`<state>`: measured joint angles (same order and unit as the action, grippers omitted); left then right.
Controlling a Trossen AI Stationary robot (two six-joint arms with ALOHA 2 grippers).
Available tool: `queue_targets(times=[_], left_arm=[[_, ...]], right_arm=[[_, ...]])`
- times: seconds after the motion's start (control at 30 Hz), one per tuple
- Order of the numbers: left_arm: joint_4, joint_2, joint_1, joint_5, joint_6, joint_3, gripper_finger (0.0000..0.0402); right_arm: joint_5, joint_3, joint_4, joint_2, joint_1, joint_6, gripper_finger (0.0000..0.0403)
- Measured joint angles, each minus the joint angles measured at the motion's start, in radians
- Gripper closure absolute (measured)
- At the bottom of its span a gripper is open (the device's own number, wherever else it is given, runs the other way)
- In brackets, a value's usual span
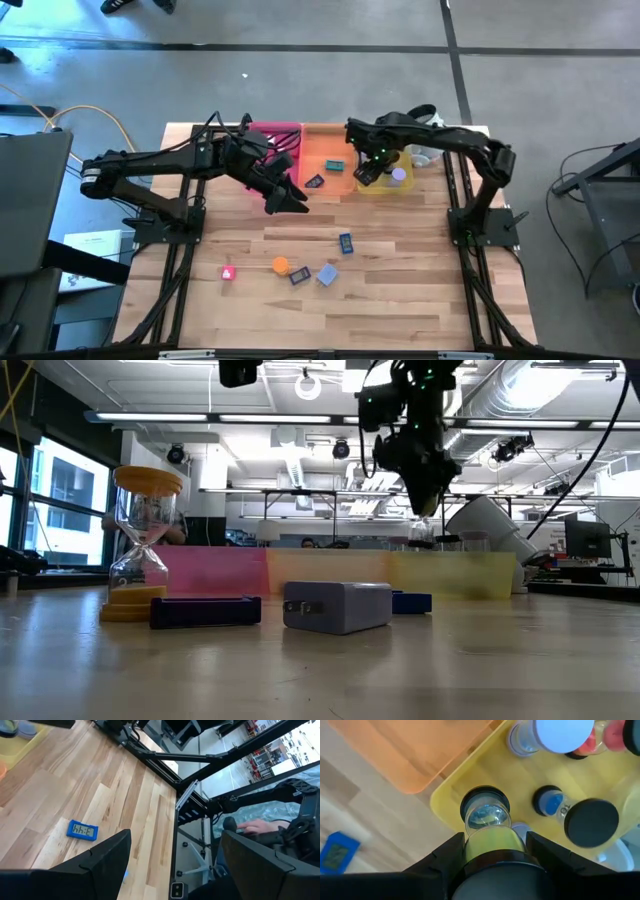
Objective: Pick & Place Office items
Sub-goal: Put the black hourglass into the yellow bin
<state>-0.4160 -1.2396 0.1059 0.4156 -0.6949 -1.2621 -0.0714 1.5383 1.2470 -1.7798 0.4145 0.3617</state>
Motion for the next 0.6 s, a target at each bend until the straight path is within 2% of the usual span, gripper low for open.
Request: queue_targets(times=[0.6], left_arm=[[-0.019, 0.000, 0.000, 0.000, 0.000, 0.000, 0.0101]], right_arm=[[-0.008, 0.000, -0.048, -0.119, 0.014, -0.019, 0.0215]])
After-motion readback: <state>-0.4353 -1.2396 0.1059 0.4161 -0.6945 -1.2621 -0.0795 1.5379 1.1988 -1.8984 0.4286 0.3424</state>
